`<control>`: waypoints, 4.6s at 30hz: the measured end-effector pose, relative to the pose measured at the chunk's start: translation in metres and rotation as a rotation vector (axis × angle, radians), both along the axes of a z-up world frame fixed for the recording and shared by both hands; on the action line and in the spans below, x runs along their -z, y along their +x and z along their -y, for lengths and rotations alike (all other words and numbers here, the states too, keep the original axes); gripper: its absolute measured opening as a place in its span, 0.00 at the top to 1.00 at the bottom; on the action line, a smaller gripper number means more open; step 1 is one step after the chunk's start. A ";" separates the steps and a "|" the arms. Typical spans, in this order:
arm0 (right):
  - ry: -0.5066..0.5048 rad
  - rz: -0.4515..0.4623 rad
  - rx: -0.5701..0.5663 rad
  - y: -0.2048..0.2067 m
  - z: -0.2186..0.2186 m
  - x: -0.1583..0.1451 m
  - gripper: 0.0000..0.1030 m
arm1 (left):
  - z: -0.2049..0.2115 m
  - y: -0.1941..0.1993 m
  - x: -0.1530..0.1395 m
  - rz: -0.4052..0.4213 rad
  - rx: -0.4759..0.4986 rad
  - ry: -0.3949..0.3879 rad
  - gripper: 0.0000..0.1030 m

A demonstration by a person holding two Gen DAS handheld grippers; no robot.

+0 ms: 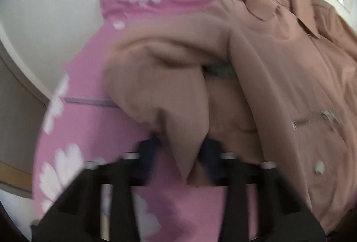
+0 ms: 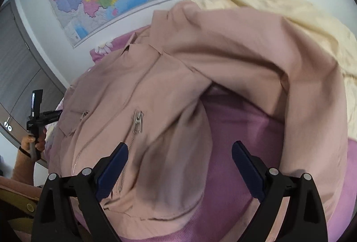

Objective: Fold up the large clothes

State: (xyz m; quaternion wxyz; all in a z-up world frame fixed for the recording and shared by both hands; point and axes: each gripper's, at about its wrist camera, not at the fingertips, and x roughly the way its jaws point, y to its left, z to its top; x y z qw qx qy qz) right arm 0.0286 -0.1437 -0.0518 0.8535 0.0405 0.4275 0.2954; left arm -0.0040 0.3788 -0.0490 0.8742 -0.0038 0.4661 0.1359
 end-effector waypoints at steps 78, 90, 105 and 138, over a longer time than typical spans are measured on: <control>-0.289 0.310 -0.008 0.161 -0.105 -0.088 0.85 | 0.116 0.223 -0.076 0.104 0.263 -0.160 0.92; -0.378 0.409 0.027 0.138 -0.093 -0.074 0.27 | 0.123 0.271 -0.050 0.009 0.267 -0.033 0.38; -0.379 0.412 0.060 0.189 -0.106 -0.087 0.91 | 0.121 0.295 -0.075 0.135 0.148 -0.030 0.93; -0.109 0.311 0.039 0.216 -0.100 -0.089 0.92 | -0.004 0.159 -0.101 0.284 0.140 -0.213 0.87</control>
